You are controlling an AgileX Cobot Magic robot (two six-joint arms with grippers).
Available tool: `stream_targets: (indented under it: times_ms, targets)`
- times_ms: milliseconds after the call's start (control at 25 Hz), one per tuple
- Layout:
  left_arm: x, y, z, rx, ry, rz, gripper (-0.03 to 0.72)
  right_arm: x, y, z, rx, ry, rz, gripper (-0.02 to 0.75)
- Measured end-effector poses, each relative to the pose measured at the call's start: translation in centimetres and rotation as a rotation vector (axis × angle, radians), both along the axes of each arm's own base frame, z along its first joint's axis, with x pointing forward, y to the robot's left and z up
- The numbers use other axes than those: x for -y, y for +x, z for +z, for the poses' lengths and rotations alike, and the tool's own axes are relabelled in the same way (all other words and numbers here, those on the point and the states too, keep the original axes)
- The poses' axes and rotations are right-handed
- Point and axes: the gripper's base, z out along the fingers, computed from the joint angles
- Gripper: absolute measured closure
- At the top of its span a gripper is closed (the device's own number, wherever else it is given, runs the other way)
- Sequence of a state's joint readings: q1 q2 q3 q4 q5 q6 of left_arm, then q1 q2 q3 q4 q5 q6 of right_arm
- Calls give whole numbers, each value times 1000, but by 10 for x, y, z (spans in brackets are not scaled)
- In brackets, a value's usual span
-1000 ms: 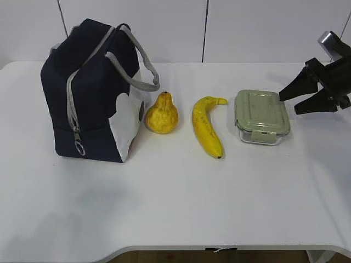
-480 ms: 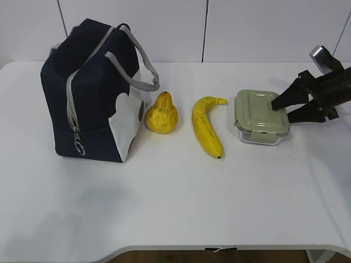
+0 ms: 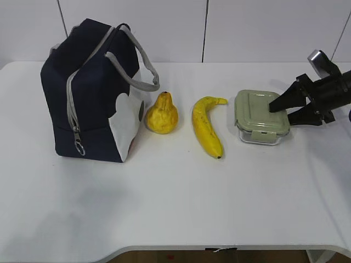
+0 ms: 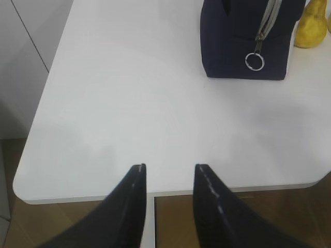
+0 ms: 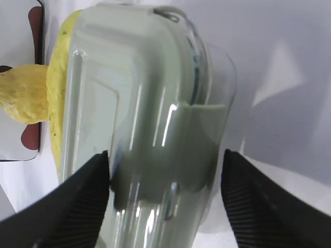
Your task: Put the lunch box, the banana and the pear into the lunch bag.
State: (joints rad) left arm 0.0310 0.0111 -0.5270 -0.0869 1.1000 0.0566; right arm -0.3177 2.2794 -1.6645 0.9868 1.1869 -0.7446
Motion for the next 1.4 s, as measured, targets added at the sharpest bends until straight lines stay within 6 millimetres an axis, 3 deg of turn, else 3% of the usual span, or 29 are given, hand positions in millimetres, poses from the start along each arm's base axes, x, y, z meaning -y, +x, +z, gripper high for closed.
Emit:
stream_targets:
  times_ms: [640,1400]
  targets:
    - [0,0,0,0,0,0,447,0,2,-6,-5,23,-13,227]
    - [0,0,0,0,0,0,447,-1,3,-7,-3,60,-21,312]
